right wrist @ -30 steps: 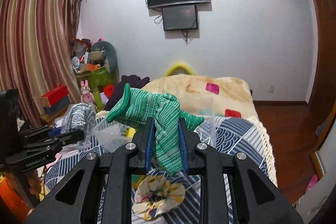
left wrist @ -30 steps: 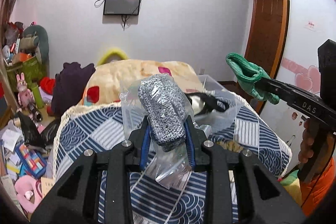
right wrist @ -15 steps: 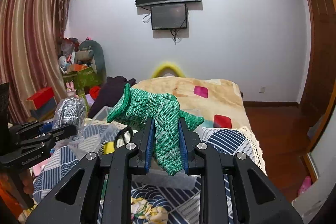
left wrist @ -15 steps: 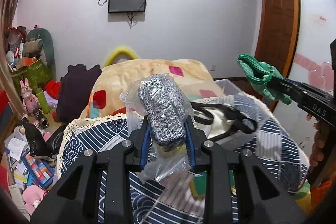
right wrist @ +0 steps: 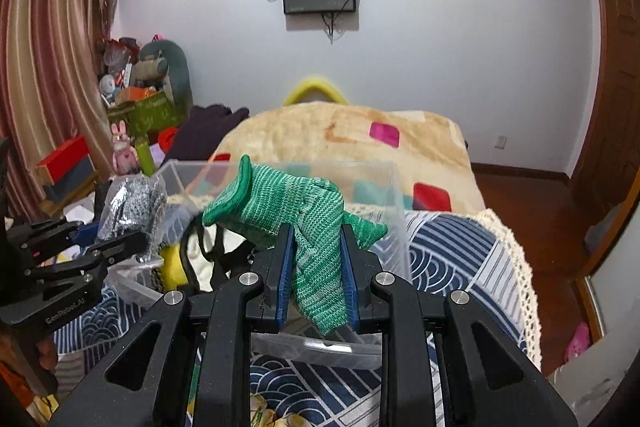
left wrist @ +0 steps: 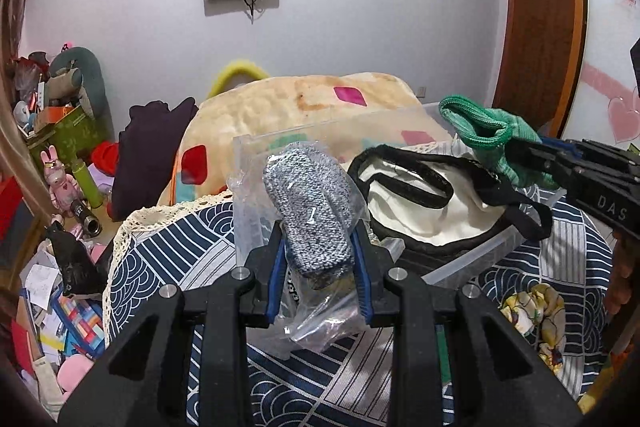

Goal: Organize soft objects

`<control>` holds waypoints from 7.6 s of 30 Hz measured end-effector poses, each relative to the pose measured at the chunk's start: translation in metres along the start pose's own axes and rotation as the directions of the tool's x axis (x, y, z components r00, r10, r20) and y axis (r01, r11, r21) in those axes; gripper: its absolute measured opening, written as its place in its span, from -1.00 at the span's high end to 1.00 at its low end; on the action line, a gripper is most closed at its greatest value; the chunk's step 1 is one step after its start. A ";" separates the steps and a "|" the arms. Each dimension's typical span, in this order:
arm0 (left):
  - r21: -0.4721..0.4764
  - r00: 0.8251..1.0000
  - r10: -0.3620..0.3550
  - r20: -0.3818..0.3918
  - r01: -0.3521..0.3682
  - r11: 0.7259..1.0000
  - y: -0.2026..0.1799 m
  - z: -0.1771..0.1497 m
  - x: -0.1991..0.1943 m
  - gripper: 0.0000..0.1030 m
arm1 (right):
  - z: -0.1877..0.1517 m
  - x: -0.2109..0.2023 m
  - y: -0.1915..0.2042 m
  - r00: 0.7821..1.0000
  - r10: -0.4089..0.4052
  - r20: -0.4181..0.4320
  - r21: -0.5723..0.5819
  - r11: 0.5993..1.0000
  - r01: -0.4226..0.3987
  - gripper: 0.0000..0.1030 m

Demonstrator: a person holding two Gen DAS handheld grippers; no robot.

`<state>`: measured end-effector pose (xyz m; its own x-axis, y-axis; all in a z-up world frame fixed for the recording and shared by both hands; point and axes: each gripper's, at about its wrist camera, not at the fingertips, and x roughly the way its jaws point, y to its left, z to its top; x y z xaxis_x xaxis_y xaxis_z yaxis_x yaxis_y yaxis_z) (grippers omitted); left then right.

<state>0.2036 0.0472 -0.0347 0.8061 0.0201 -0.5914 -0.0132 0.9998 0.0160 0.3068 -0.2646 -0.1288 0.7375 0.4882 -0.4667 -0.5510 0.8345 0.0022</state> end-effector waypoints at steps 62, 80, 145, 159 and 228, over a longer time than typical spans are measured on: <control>-0.041 0.986 -0.147 -0.075 0.144 0.989 -0.035 -0.091 -0.056 -0.53 | -0.082 -0.023 0.029 0.988 0.054 -0.147 -0.079 0.995 -0.066 -0.48; -0.092 0.974 -0.195 -0.120 0.185 0.979 -0.058 -0.070 -0.019 -0.53 | -0.089 -0.037 0.001 0.991 0.073 -0.117 -0.038 0.996 -0.078 0.73; -0.143 0.995 -0.095 0.027 0.098 0.985 -0.002 -0.008 -0.014 -0.46 | -0.004 0.011 0.042 0.990 0.141 -0.029 -0.060 0.988 -0.143 0.61; -0.147 0.989 -0.086 0.120 0.104 0.984 0.006 -0.014 -0.065 -0.54 | -0.004 -0.029 0.031 0.992 0.119 0.044 -0.080 0.990 -0.115 0.17; -0.074 0.921 -0.077 0.381 0.114 0.991 -0.029 -0.052 -0.180 -0.99 | -0.036 -0.132 0.030 0.946 0.121 0.300 -0.044 0.993 -0.113 -0.61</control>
<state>0.0285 0.0152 0.0292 0.9692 -0.0608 -0.2386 0.0349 0.9932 -0.1113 0.1787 -0.3131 -0.0985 0.7481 0.6399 -0.1757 -0.6477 0.7617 0.0161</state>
